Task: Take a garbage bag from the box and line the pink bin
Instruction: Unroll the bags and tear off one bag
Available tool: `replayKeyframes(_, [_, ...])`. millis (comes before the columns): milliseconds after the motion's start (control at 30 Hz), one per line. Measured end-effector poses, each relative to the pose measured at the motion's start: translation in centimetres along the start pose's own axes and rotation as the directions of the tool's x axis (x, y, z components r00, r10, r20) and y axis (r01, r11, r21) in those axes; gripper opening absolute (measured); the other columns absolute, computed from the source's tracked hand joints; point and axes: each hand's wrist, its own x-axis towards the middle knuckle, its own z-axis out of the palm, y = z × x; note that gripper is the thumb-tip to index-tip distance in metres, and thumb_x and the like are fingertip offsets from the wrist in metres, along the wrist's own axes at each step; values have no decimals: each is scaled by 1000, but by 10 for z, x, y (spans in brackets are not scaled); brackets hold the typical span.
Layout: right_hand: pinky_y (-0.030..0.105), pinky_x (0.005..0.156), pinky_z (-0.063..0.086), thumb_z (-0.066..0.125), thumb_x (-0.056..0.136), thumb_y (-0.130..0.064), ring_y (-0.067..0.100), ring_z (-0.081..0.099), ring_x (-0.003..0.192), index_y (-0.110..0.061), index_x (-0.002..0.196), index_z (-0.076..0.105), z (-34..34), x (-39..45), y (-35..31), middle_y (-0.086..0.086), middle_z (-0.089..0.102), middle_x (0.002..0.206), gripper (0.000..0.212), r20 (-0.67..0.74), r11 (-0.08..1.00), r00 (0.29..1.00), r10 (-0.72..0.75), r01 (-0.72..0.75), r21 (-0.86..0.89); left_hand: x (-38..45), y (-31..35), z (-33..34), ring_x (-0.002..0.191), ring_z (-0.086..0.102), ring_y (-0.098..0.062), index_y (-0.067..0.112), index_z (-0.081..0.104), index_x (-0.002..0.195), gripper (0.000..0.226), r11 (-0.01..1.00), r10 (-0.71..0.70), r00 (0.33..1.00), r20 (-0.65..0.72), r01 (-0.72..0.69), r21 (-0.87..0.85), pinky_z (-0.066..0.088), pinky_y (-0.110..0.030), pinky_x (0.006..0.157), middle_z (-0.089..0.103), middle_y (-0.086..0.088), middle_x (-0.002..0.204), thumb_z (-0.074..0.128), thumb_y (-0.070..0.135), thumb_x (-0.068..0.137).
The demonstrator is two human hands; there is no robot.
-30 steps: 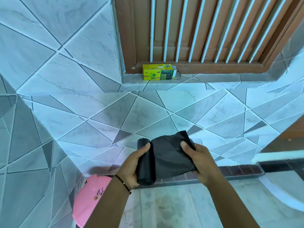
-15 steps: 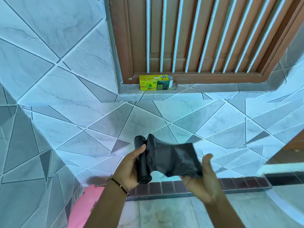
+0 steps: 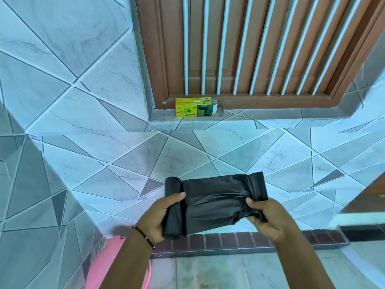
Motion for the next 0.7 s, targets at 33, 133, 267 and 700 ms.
replayKeyframes(33, [25, 46, 56, 46, 87, 11, 23, 70, 66, 5, 88, 63, -3, -1, -7, 13, 72, 69, 18, 13, 997, 1000, -26, 25, 76, 0, 2, -3, 75, 72, -28, 4, 71, 92, 26, 999, -3, 1000, 20, 3, -37, 59, -40, 73, 74, -17, 89, 70, 16, 69])
replayKeyframes(133, [27, 82, 56, 46, 92, -17, 18, 69, 98, 2, 100, 71, -14, 0, -11, 13, 73, 105, 32, 275, 907, 950, -150, 22, 421, 0, 8, -3, 71, 72, -27, 6, 71, 91, 22, 993, 46, 998, 30, -42, -114, 60, -39, 64, 74, -15, 84, 69, 14, 71])
replayKeyframes(267, [37, 90, 51, 61, 64, -75, 31, 60, 110, -4, 113, 60, -6, 3, 33, 15, 64, 119, 87, 386, 882, 916, -113, -86, 463, 6, 8, 18, 70, 72, -24, 10, 66, 98, 25, 976, 126, 992, 28, -119, -184, 61, -37, 67, 75, -11, 84, 63, 19, 75])
replayKeyframes(700, [26, 58, 58, 52, 92, -5, 15, 72, 75, -2, 100, 63, 35, 7, 51, 7, 75, 88, 15, 56, 990, 993, -105, 98, 105, 5, -8, 28, 83, 72, -26, 7, 71, 96, 34, 992, 78, 997, -16, -79, -94, 59, -37, 75, 74, -13, 98, 68, 25, 68])
